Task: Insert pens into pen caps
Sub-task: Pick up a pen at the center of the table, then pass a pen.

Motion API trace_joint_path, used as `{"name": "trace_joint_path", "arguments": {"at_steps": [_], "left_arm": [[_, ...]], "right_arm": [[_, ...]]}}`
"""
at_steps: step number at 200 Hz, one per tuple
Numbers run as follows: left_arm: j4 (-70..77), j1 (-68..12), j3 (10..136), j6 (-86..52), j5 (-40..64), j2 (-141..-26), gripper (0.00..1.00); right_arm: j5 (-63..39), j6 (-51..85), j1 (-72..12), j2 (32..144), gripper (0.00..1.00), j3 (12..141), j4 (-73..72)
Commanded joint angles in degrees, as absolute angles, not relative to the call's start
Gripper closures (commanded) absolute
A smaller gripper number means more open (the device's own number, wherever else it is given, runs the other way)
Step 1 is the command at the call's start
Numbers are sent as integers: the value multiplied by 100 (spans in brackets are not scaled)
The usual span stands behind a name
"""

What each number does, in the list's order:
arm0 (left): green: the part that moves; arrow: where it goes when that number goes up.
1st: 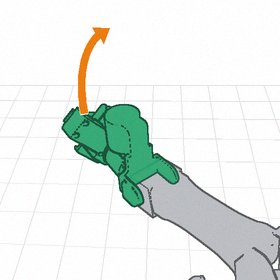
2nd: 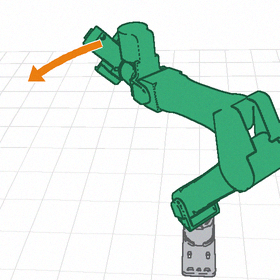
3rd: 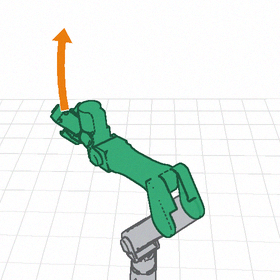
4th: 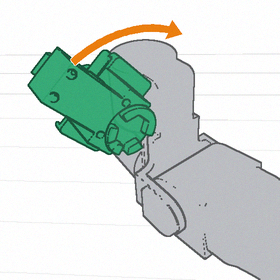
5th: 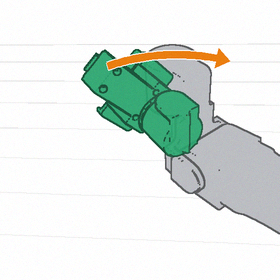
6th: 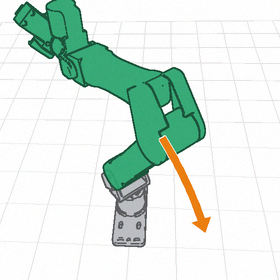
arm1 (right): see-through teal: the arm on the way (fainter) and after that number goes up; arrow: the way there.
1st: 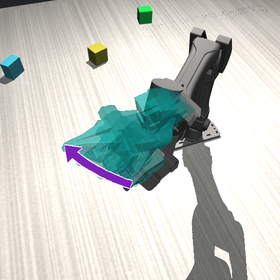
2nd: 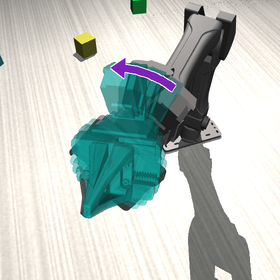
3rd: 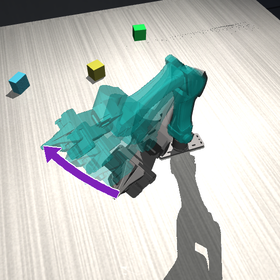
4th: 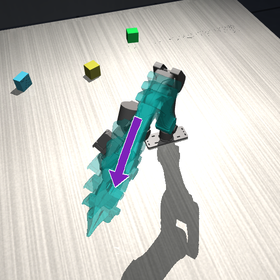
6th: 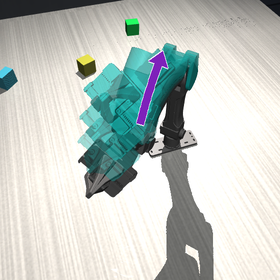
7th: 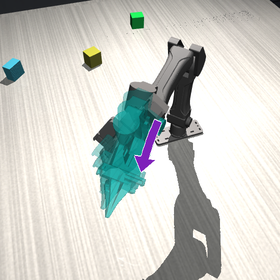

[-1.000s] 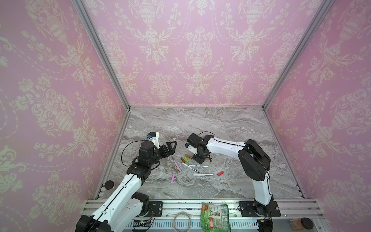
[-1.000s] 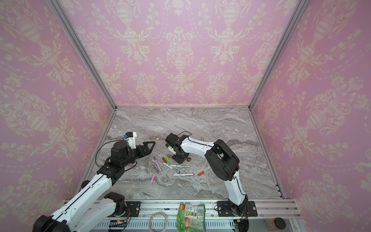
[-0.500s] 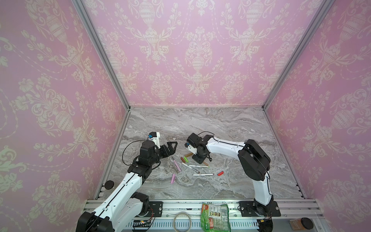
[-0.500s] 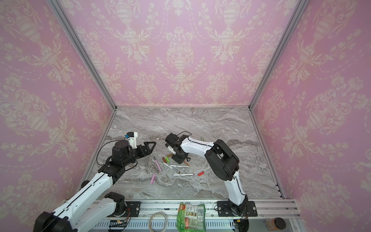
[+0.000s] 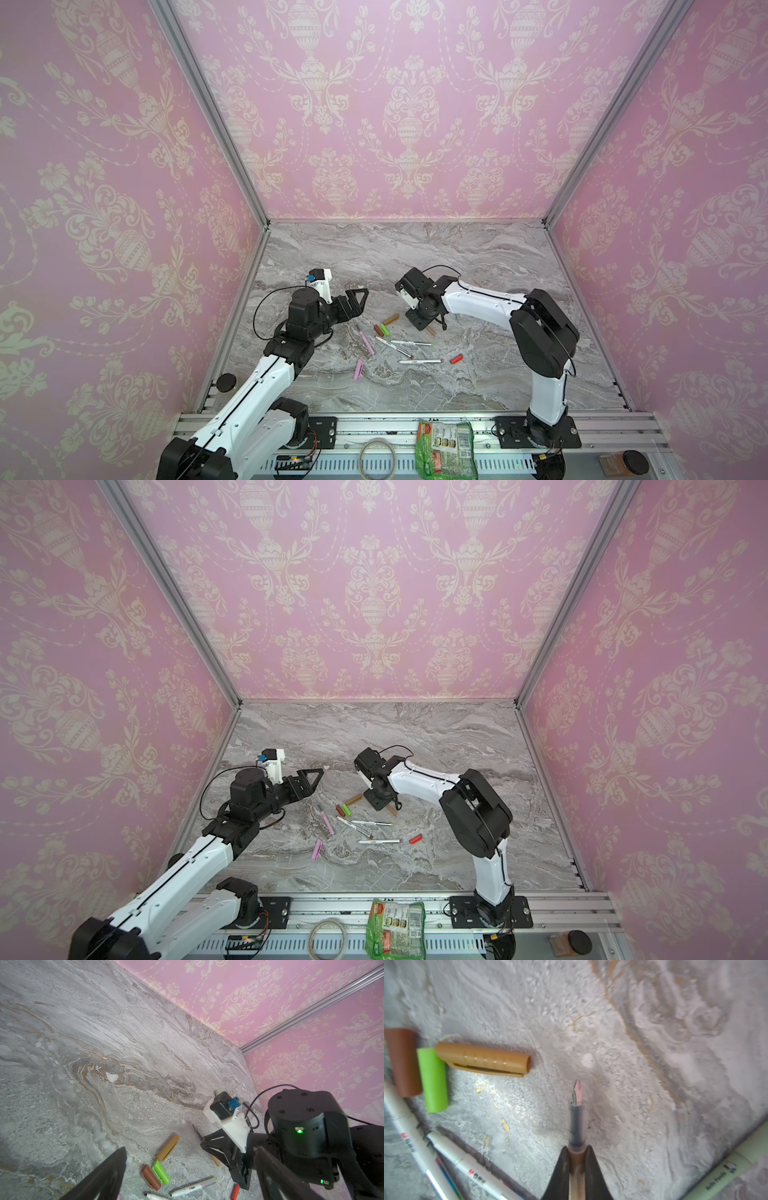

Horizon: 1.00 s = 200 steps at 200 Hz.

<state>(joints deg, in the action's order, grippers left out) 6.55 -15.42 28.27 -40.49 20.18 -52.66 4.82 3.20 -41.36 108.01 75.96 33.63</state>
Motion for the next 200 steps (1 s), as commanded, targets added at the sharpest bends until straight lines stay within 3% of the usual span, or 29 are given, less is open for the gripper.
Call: {"name": "trace_joint_path", "arguments": {"at_steps": [1,39,83,131,200], "left_arm": [[1049,-1490,2983,-4139,2511,-5404,4],[1720,-1603,3035,-4260,3294,-5729,5],[2047,-2410,3466,-4109,3744,-6460,7],[2349,-2915,3756,-4154,3577,-7075,12],[2743,-3082,4126,-4454,3549,-7781,27]], "right_arm": [[-74,1286,-3755,9835,97,7284,2573],[-1590,2951,-3010,8723,97,6225,993],[-2860,4381,-2674,8232,98,5545,-653],[-3464,5138,-2680,8036,100,5132,-1753],[-3590,5171,-2768,7772,100,4887,-1836]]}}
